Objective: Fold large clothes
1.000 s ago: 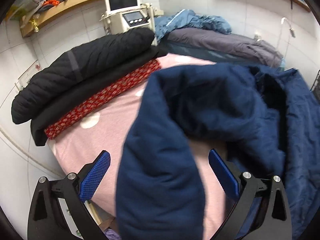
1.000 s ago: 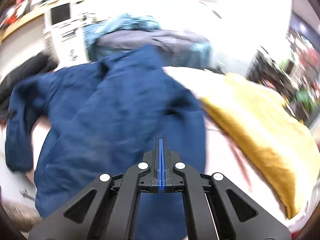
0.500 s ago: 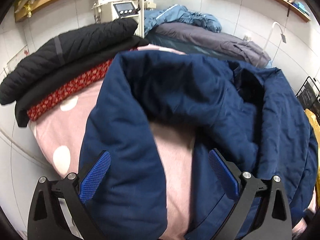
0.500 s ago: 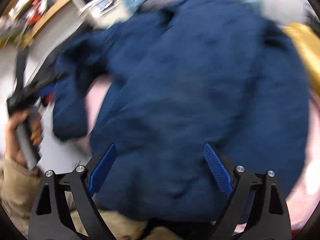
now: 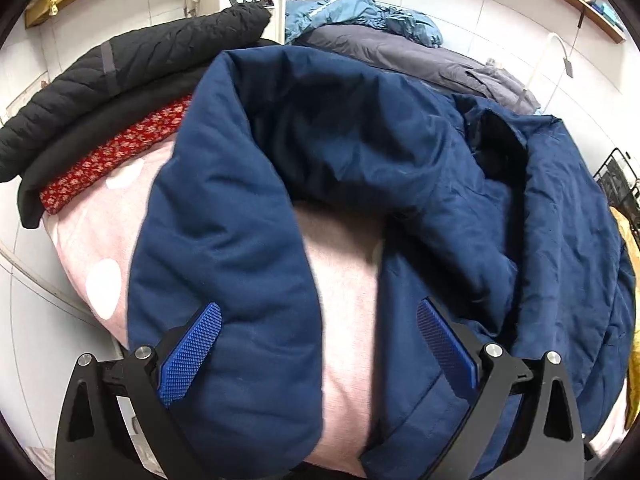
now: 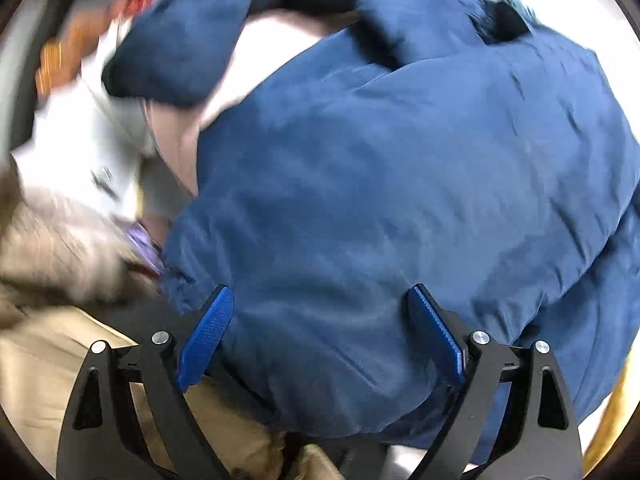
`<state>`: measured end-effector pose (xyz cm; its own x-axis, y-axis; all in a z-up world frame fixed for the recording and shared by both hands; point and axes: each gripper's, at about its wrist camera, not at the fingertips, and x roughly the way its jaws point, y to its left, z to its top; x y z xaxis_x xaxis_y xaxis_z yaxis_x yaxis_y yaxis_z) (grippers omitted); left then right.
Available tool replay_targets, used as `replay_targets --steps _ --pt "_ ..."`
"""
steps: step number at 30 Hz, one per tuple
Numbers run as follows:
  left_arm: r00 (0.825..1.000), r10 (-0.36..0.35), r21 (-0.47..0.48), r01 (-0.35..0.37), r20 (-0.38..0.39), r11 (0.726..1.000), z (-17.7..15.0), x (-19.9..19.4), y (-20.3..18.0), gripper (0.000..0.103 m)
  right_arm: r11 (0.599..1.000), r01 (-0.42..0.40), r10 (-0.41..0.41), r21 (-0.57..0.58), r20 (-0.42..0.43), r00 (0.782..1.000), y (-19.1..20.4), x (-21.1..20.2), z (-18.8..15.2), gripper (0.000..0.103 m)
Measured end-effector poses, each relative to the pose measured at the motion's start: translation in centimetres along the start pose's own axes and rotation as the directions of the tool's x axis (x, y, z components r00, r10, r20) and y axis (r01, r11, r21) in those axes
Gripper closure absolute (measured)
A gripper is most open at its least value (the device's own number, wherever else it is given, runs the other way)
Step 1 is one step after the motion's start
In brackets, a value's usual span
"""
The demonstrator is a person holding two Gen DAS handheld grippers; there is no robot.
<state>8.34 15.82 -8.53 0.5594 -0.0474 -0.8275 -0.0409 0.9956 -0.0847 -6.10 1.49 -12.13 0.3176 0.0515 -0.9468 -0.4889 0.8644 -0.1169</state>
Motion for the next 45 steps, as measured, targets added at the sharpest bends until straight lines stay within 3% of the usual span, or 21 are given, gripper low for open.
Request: replay_targets --steps 2,4,7,10,15,17,18,20,22,23,25,27,28,29,30,31,35,37,41,43,45 --pt "1.000 -0.014 0.017 0.014 -0.003 1.000 -0.1 -0.1 -0.5 0.006 1.000 -0.003 0.003 -0.009 0.012 1.000 0.1 0.4 0.1 0.077" --pt "1.000 -0.008 0.041 0.009 -0.005 0.999 -0.2 -0.1 -0.9 0.006 0.999 -0.017 0.015 0.031 0.054 0.998 -1.1 -0.2 0.4 0.095" --pt "1.000 -0.006 0.039 0.006 -0.011 0.999 -0.3 0.0 -0.9 0.006 0.996 0.013 -0.025 0.091 0.132 0.991 -3.8 -2.3 0.6 0.097" --pt "1.000 -0.011 0.017 0.011 -0.016 1.000 -0.4 0.2 -0.7 0.006 0.972 0.154 -0.193 0.177 0.227 0.955 -8.2 -6.5 0.2 0.097" --pt "1.000 -0.014 0.031 0.014 -0.020 0.999 -0.4 0.4 -1.1 0.006 0.795 0.419 -0.558 0.439 0.256 0.790 -22.3 -15.9 -2.1 0.098" --pt "1.000 -0.018 0.045 0.019 -0.022 0.999 -0.5 0.5 -1.4 0.006 0.675 0.482 -0.671 0.559 0.193 0.716 -29.5 -19.6 -3.7 0.098" --pt "0.999 -0.022 0.052 0.023 -0.023 0.998 -0.6 0.6 -1.6 0.006 0.577 0.525 -0.743 0.625 0.136 0.655 -33.6 -21.7 -4.8 0.098" --pt "0.999 -0.028 0.056 0.029 -0.023 0.998 -0.8 0.6 -1.9 0.006 0.422 0.590 -0.824 0.688 0.020 0.566 -39.7 -24.1 -6.9 0.098" --pt "0.999 -0.031 0.056 0.032 -0.027 0.998 -1.1 0.7 -1.9 0.006 0.285 0.619 -0.848 0.732 -0.109 0.519 -45.2 -25.2 -9.0 0.098" --pt "0.999 -0.032 0.056 0.033 -0.029 0.998 -1.2 0.8 -1.8 0.006 0.235 0.625 -0.837 0.745 -0.172 0.520 -47.7 -25.3 -10.3 0.097" --pt "0.999 -0.035 0.056 0.037 -0.036 0.998 -1.4 1.1 -1.8 0.006 0.184 0.604 -0.760 0.775 -0.278 0.588 -52.3 -23.9 -13.3 0.093" --pt "0.999 -0.037 0.059 0.039 -0.037 0.997 -1.5 1.2 -1.7 0.006 0.213 0.496 -0.626 0.842 -0.272 0.731 -54.3 -21.1 -15.6 0.083" --pt "0.999 -0.037 0.060 0.039 -0.036 0.997 -1.6 1.3 -1.6 0.006 0.222 0.471 -0.601 0.854 -0.260 0.756 -54.1 -20.3 -16.3 0.075" --pt "0.999 -0.036 0.061 0.038 -0.039 0.997 -1.7 1.4 -1.5 0.006 0.236 0.456 -0.592 0.858 -0.245 0.767 -53.2 -19.3 -16.7 0.041" --pt "0.998 -0.035 0.061 0.037 -0.046 0.997 -1.6 1.7 -1.4 0.006 0.243 0.451 -0.603 0.859 -0.231 0.764 -52.2 -18.8 -16.8 0.023" --pt "0.998 -0.035 0.059 0.038 -0.053 0.998 -1.5 2.0 -1.4 0.006 0.240 0.454 -0.657 0.858 -0.201 0.727 -50.3 -18.5 -16.9 0.012" --pt "0.996 -0.053 0.068 0.058 -0.072 0.996 -1.2 2.8 -1.6 0.006 0.278 0.445 -0.759 0.851 -0.089 0.645 -45.3 -19.2 -17.3 0.012" --pt "0.994 -0.071 0.066 0.077 -0.077 0.995 -0.6 3.6 -1.9 0.006 0.357 0.370 -0.736 0.858 0.014 0.677 -42.7 -18.9 -17.1 0.012" --pt "0.988 -0.113 0.042 0.118 -0.104 0.992 1.2 5.6 -2.7 0.006 0.618 0.259 -0.563 0.742 0.188 0.805 -37.0 -15.9 -13.8 0.012" --pt "0.983 -0.138 0.023 0.142 -0.119 0.990 2.2 6.7 -3.0 0.006 0.714 0.190 -0.447 0.674 0.230 0.864 -34.8 -13.9 -11.7 0.012" --pt "0.979 -0.161 0.000 0.163 -0.125 0.987 3.2 7.8 -3.3 0.006 0.768 0.123 -0.355 0.629 0.258 0.898 -33.3 -11.7 -9.6 0.012"
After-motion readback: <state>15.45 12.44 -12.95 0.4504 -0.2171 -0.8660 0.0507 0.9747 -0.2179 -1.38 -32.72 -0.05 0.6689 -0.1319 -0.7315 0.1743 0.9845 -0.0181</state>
